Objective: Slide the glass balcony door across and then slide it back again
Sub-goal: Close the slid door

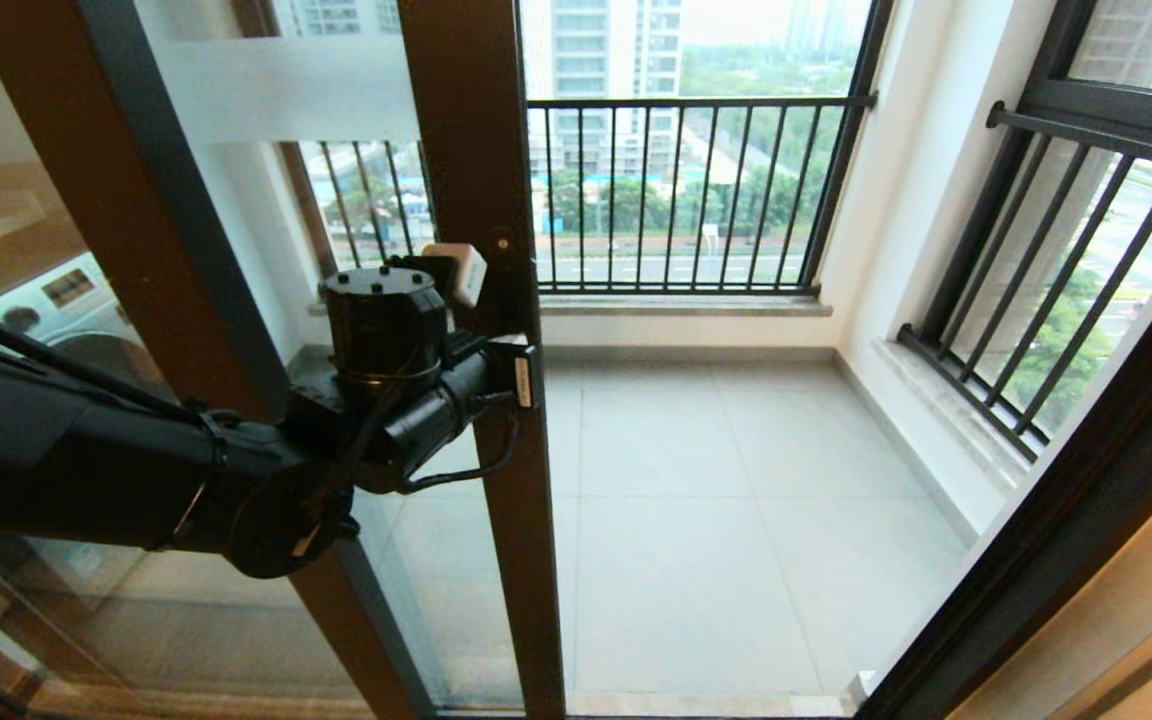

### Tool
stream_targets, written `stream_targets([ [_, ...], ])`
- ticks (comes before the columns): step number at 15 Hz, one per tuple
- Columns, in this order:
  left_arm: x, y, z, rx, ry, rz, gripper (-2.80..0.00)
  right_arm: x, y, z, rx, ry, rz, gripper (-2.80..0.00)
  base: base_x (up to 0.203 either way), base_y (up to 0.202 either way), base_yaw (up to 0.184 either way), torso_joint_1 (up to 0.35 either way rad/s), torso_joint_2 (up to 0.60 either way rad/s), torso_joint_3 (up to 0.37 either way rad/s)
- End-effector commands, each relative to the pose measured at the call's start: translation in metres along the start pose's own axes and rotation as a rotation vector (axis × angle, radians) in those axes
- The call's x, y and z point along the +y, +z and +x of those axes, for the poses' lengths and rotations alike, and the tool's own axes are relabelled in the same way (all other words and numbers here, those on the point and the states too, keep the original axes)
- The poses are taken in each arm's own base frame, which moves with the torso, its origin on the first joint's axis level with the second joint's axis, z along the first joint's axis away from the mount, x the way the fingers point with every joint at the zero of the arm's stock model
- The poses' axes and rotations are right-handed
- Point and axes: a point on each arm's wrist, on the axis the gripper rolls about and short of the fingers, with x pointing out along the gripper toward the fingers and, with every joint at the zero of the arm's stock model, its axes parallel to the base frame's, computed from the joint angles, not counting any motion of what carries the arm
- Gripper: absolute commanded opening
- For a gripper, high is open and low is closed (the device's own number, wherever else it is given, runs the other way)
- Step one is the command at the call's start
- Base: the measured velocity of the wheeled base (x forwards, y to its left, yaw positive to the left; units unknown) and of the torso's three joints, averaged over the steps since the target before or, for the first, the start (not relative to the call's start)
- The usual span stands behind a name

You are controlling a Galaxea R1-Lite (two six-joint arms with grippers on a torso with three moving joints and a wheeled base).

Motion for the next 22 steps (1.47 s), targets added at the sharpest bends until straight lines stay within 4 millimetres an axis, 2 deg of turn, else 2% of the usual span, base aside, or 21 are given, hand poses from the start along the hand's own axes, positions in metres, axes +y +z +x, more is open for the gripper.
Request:
stream_targets([
  [1, -0.004, 0.000, -0.002, -0.001, -0.001, -0.001, -2.80, 0.000, 0.000, 0.000, -0.001, 0.000, -0.001, -2.80, 0.000, 0.000, 0.000, 0.000, 0.00, 0.000],
  [11, -0.012, -0.003, -0.002, -0.002, -0.026, 0.000, -2.80, 0.000, 0.000, 0.000, -0.001, 0.002, -0.001, -2.80, 0.000, 0.000, 0.000, 0.000, 0.00, 0.000],
  [15, -0.019, -0.001, -0.015, -0.027, -0.066, -0.009, -2.80, 0.000, 0.000, 0.000, -0.001, 0.001, -0.001, -2.80, 0.000, 0.000, 0.000, 0.000, 0.00, 0.000],
  [22, -0.020, 0.000, -0.011, -0.034, -0.063, -0.013, -2.80, 0.000, 0.000, 0.000, -0.001, 0.000, -0.001, -2.80, 0.000, 0.000, 0.000, 0.000, 0.00, 0.000],
])
